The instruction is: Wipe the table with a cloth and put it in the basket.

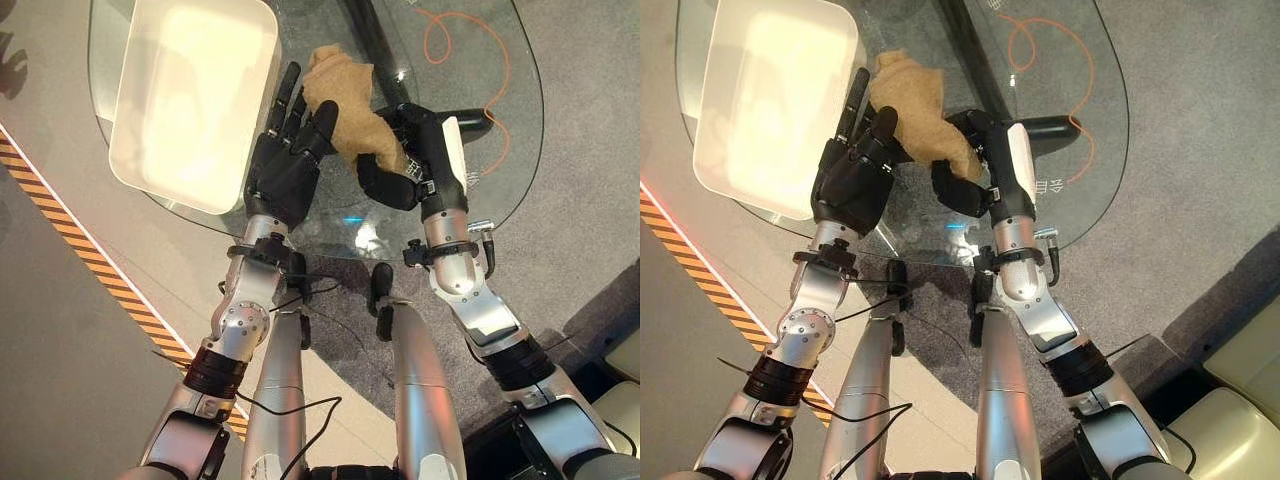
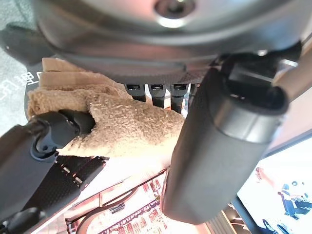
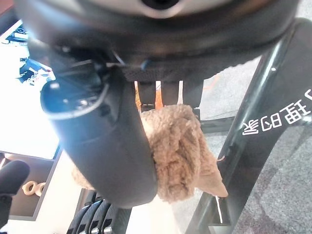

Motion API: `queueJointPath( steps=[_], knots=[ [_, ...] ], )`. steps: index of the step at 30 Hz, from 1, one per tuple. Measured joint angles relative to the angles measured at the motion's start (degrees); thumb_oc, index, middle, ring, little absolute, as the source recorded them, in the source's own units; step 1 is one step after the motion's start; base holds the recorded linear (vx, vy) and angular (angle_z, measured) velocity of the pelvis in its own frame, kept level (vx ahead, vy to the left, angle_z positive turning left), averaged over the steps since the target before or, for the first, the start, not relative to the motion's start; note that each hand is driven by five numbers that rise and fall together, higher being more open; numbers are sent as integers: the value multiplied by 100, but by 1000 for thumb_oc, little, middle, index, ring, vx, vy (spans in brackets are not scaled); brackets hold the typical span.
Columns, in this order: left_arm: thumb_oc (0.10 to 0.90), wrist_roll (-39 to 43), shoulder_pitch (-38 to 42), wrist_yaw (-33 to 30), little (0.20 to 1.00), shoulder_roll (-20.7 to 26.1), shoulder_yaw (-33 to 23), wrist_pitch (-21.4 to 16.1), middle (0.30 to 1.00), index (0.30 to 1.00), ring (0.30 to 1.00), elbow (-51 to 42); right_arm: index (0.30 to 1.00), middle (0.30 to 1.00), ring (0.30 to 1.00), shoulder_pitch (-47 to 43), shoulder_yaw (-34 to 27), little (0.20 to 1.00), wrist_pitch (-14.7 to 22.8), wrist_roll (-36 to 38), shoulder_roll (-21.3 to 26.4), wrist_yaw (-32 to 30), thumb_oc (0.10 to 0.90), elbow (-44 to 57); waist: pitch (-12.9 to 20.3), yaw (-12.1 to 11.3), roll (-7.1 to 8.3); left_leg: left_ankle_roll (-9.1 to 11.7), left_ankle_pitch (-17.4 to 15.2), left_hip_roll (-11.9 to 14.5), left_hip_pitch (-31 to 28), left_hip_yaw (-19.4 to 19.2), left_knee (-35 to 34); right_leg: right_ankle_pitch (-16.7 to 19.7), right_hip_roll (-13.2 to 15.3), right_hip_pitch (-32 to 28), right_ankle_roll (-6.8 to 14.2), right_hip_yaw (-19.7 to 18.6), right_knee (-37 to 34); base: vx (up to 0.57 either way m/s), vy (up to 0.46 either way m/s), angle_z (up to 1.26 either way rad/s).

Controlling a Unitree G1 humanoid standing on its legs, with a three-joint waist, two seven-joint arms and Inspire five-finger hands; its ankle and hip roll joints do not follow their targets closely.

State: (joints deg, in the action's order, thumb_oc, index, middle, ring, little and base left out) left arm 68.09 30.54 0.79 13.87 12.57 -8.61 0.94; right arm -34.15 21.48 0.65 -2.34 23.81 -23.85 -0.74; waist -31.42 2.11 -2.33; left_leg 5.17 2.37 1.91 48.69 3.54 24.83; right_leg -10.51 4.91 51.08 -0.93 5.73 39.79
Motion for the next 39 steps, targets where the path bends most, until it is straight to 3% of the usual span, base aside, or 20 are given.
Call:
queueJointPath(
  steps=[24,25,26,27,28,39],
  knots=[
    [800,30,47,10,900,4,-24,37,900,900,900,-30,300,300,300,-107,16,200,-5,-2,-14,150,100,34,0,-21,0,23,15,-1,-29,-10,-72,0,0,0,0,-10,-5,0,0,0],
    [690,30,47,9,790,4,-24,37,806,806,806,-30,300,300,300,-107,17,200,-9,-2,-12,157,100,45,0,-22,0,23,15,-1,-29,-10,-72,0,0,0,0,-11,-4,0,0,0],
    [394,28,47,9,494,2,-23,37,552,552,552,-30,300,300,300,-107,20,200,-15,-2,-13,168,100,65,0,-21,0,23,15,-1,-29,-10,-72,0,0,0,0,-10,-4,0,0,0],
    [300,25,47,9,400,1,-23,34,472,472,472,-30,300,300,300,-107,23,200,-15,-2,-13,174,100,83,0,-21,0,23,15,-1,-30,-10,-73,0,0,0,0,-11,-4,0,0,0],
    [100,23,47,9,200,2,-26,30,300,300,300,-30,300,300,300,-107,23,200,-15,-2,-13,179,100,96,0,-21,0,23,15,-1,-30,-10,-73,0,0,0,0,-11,-3,0,0,0],
    [100,-37,54,-8,200,20,-456,-166,300,300,300,-29,300,300,300,-108,376,200,46,-224,-14,405,100,704,0,-17,0,24,18,-1,-35,-9,-70,1,1,-4,-1,-10,6,0,0,0]
  ],
)
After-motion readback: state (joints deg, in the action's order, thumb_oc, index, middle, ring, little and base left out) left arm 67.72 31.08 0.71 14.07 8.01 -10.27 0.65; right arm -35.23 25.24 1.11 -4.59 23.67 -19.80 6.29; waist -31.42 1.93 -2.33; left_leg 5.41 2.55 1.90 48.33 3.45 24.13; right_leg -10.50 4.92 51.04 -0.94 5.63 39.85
